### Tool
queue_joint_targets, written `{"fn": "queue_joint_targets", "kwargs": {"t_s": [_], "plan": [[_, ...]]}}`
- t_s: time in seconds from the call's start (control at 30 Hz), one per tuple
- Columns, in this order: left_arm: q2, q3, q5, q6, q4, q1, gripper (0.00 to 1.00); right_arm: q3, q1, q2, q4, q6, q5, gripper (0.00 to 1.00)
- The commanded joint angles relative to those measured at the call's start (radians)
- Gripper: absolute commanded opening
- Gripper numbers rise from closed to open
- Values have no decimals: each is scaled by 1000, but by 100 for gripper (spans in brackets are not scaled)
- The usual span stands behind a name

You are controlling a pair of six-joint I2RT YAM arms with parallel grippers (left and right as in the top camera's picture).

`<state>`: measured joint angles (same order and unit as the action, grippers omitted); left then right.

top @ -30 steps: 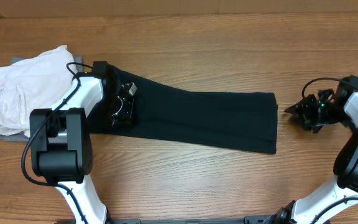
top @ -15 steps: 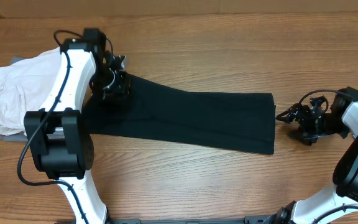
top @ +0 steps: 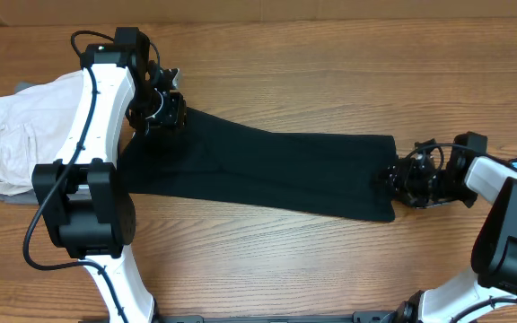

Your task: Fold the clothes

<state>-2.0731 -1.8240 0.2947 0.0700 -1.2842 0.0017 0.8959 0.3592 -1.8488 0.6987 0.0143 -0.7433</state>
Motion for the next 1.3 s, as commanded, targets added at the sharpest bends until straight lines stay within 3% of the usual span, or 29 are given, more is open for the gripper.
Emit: {"fn": "queue_joint_targets", "kwargs": {"t_s": [0.0,0.03,0.2,0.4,0.73,1.27], "plan": [[-4,-22,-5,13,-2,4,45,-51,-1,-90,14,5,226,28],[-4,-22,-6,12,-2,4,45,-40,5,-90,27,9,226,21],[-4,-22,-6,12,-2,4,45,23,18,-76,96,9,226,4],[-4,-22,-6,13,-19,5,45,115,34,0,208,123,335,4],[-4,-22,-6,12,-21,4,44,288,8,110,396,137,380,4],[-4,-22,-5,12,-31,4,43,287,-389,112,425,262,596,4]]}}
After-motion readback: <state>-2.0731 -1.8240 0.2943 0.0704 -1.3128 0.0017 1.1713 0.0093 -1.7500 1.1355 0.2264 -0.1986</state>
